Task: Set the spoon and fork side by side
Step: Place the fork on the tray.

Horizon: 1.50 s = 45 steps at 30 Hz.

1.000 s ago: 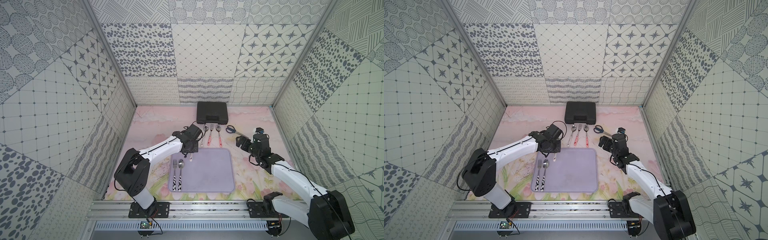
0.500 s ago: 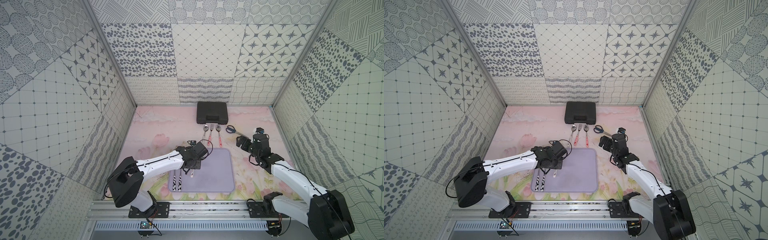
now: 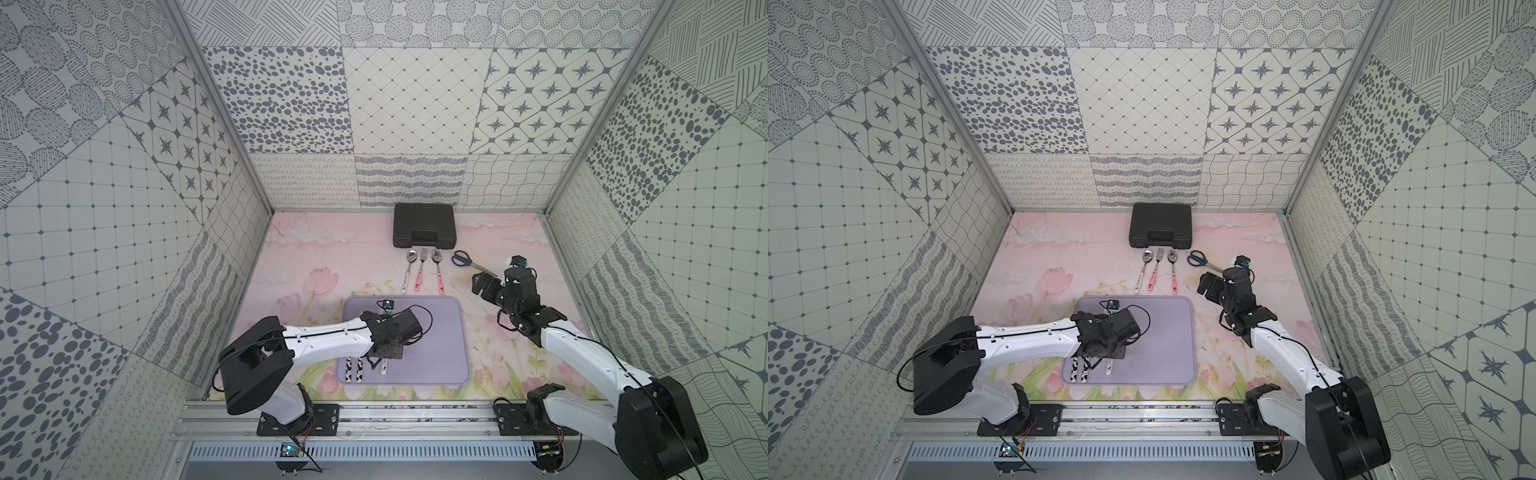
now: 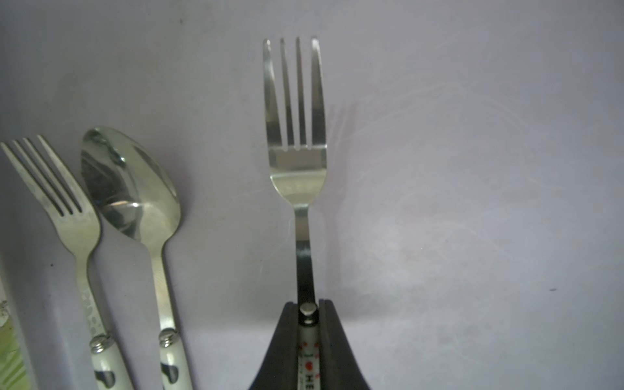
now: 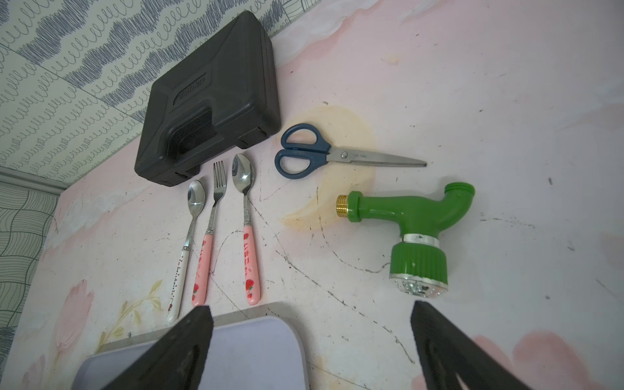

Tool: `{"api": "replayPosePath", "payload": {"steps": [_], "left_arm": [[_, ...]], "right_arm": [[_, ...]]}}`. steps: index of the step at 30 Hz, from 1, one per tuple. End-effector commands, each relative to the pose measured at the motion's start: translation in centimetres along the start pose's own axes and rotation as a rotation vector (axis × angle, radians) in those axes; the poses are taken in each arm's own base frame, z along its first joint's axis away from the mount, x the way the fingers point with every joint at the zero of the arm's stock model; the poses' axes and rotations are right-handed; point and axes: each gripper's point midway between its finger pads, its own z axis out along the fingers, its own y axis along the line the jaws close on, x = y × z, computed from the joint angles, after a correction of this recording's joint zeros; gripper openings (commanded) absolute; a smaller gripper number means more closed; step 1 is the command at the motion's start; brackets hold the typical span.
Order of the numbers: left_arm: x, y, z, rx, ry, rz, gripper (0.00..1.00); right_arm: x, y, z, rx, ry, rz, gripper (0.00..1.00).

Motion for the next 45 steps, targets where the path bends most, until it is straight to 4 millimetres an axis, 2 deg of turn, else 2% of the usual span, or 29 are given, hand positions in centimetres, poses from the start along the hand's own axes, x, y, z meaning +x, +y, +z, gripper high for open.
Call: {"api": "replayPosePath", "payload": {"steps": [1, 18, 26, 34, 45], "left_arm": [[0.1, 0.1, 0.4, -0.015, -0.024, -0.071, 0.01], [1.9, 0.0, 1.4, -0.061, 0.016, -0.068, 0.05], [2.1, 0.0, 1.6, -0.066, 0.023, -0.075, 0.14], [1.3, -0.1, 0.7, -0.057, -0.002, -0.074, 0.29], [-1.4, -1.2, -2.2, -0.029, -0.070, -0.041, 0.36]], "right_arm": [[-0.2, 0.2, 0.1, -0.005, -0.019, -0.012, 0.97], [-0.3, 0.2, -0.1, -0.005, -0.024, -0.013, 0.97], [-0.2, 0.3, -0.1, -0.008, -0.023, -0.014, 0.97], [-0.3, 0.3, -0.1, -0.006, -0.024, -0.014, 0.97], [-0.2, 0.3, 0.0, -0.007, -0.020, -0.017, 0.97]]}}
